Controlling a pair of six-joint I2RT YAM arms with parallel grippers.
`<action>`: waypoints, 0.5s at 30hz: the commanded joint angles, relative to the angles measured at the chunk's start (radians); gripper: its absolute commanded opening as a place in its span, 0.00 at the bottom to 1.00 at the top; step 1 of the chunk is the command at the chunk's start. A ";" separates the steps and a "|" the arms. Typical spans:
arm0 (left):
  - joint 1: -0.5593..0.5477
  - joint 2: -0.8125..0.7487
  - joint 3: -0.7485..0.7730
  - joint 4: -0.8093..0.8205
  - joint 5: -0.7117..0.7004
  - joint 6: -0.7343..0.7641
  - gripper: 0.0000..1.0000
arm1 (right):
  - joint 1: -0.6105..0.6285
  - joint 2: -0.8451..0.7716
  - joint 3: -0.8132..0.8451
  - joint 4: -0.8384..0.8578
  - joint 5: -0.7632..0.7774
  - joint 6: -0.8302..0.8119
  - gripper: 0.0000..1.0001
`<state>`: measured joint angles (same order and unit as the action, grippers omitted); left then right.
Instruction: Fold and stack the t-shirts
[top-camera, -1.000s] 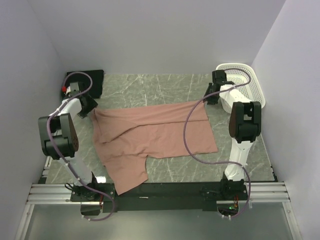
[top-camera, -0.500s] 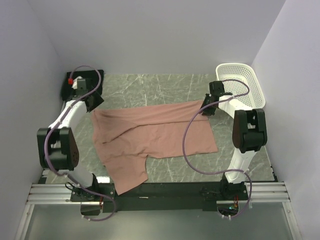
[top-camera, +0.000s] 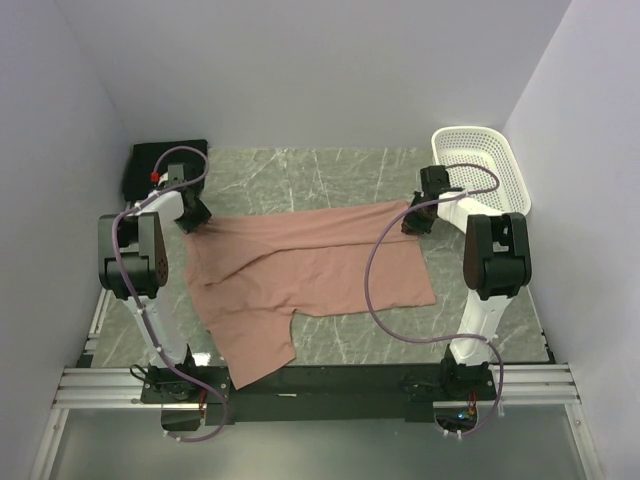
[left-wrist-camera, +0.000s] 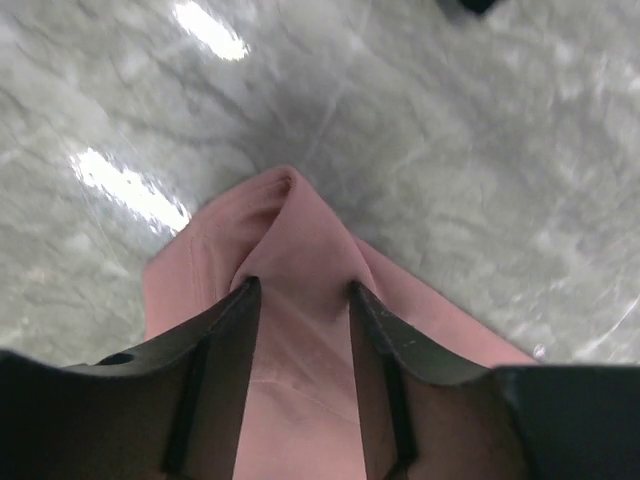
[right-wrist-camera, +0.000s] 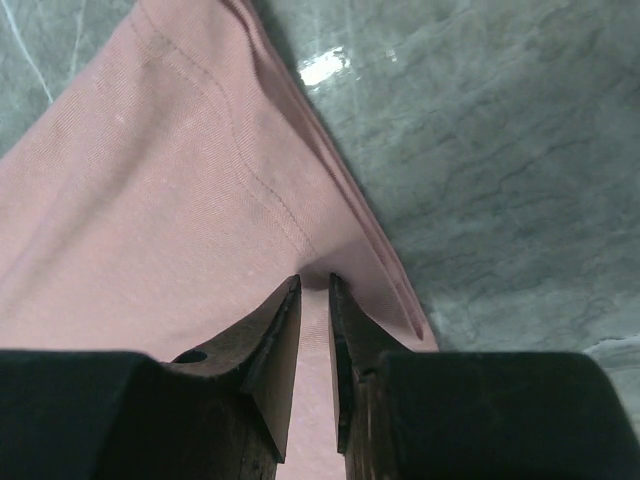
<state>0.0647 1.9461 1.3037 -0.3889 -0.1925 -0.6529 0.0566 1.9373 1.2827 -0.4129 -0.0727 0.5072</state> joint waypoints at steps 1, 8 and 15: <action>0.026 0.031 0.042 -0.016 -0.035 -0.014 0.49 | -0.035 0.017 0.003 -0.026 0.048 -0.016 0.25; 0.027 -0.007 0.051 -0.037 -0.042 -0.013 0.59 | -0.046 0.000 0.021 -0.040 0.033 -0.021 0.25; 0.015 -0.142 0.062 -0.082 -0.070 0.010 0.79 | -0.031 -0.121 0.012 -0.058 0.013 -0.029 0.29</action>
<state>0.0799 1.9186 1.3300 -0.4370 -0.2089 -0.6659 0.0227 1.9171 1.2842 -0.4522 -0.0719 0.4980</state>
